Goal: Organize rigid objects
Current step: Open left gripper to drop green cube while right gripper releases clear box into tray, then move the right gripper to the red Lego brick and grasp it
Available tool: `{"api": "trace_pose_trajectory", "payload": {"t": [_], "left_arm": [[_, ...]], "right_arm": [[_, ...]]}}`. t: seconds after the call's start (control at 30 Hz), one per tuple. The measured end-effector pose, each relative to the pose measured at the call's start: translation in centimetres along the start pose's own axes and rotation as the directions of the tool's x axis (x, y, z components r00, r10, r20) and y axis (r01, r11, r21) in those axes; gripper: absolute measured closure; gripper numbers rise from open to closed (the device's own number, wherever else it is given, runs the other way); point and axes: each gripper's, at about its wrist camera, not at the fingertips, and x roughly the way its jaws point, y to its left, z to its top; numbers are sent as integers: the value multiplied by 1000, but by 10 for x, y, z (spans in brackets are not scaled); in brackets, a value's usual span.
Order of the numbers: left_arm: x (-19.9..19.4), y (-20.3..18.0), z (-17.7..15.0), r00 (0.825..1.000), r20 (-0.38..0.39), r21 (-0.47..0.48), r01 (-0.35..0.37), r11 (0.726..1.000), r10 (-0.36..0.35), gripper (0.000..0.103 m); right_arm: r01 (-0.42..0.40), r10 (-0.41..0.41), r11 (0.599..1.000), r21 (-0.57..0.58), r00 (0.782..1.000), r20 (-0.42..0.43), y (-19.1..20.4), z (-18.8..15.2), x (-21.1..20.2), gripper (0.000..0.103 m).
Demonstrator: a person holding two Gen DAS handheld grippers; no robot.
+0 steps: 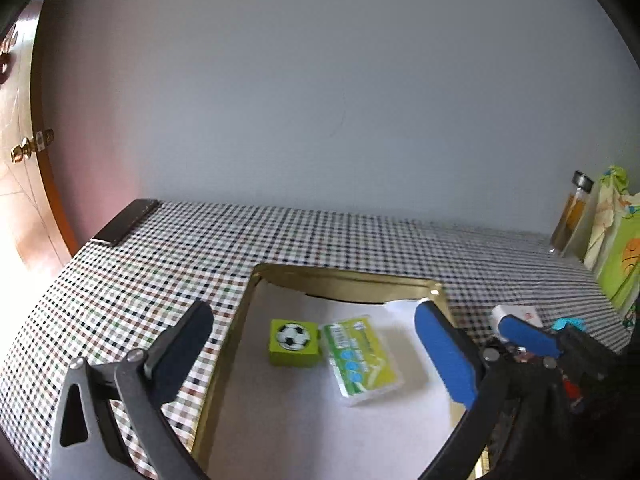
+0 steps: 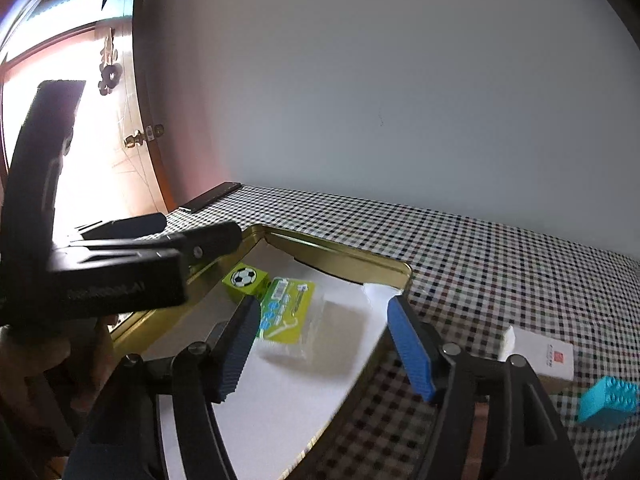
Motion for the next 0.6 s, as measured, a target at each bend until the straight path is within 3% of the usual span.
{"api": "trace_pose_trajectory", "payload": {"t": [0.2, 0.37, 0.6], "left_arm": [[-21, -30, -19, 998, 39, 3, 56, 998, -56, 1], [-37, -66, -38, 989, 66, 17, 132, 991, -133, 1], [-39, -122, -65, 974, 10, 76, 224, 972, -225, 1]], "right_arm": [[70, -71, 997, 42, 997, 44, -27, -21, -40, 34], [170, -179, 980, 103, 980, 83, -63, -46, -83, 24], [251, -265, 936, 248, 964, 26, -118, -82, -117, 22]]}}
